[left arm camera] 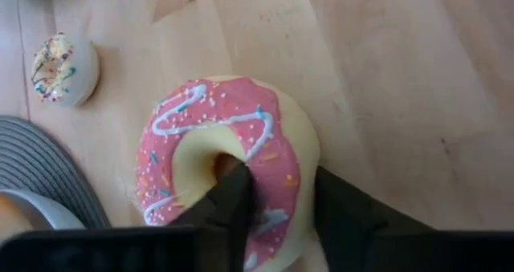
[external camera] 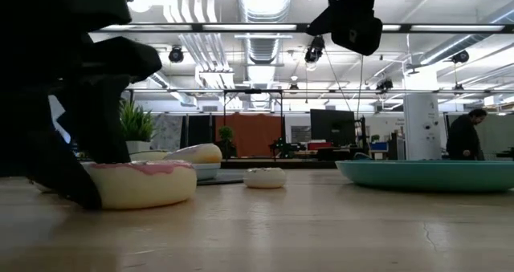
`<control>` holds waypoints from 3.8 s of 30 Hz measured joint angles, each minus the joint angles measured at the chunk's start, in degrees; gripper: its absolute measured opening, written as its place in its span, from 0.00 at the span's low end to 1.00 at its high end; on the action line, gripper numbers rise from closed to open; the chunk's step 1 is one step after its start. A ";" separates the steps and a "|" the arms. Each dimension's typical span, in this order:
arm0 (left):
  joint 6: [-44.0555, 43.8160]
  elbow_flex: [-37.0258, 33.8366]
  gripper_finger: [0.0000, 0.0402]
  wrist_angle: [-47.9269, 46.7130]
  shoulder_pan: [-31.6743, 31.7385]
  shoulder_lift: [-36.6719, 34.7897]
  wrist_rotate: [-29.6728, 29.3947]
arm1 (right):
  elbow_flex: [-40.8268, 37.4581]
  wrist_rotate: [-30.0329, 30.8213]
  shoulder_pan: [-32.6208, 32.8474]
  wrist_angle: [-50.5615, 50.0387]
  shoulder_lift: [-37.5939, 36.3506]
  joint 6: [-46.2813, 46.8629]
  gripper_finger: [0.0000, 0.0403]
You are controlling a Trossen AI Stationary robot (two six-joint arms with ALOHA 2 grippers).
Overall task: Pick & Place donuts
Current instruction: Put the big pink donut on the white plate, then put the small red donut on the green plate
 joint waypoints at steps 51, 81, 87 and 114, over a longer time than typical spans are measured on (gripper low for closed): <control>-7.98 -19.19 0.12 -4.79 16.06 -23.21 1.88 | -0.37 3.02 -1.09 -0.27 0.00 -2.94 0.42; -5.91 -9.50 0.35 -21.25 15.93 -29.07 5.53 | -0.37 2.82 -1.29 -1.12 0.00 -2.92 0.42; -12.08 -8.74 0.35 -28.48 13.81 -33.40 6.01 | -0.37 2.84 -1.29 -1.61 0.00 -3.19 0.42; -10.36 -10.29 0.35 -5.29 2.33 -13.41 7.49 | -0.37 2.54 -4.37 -4.51 0.00 -7.04 0.42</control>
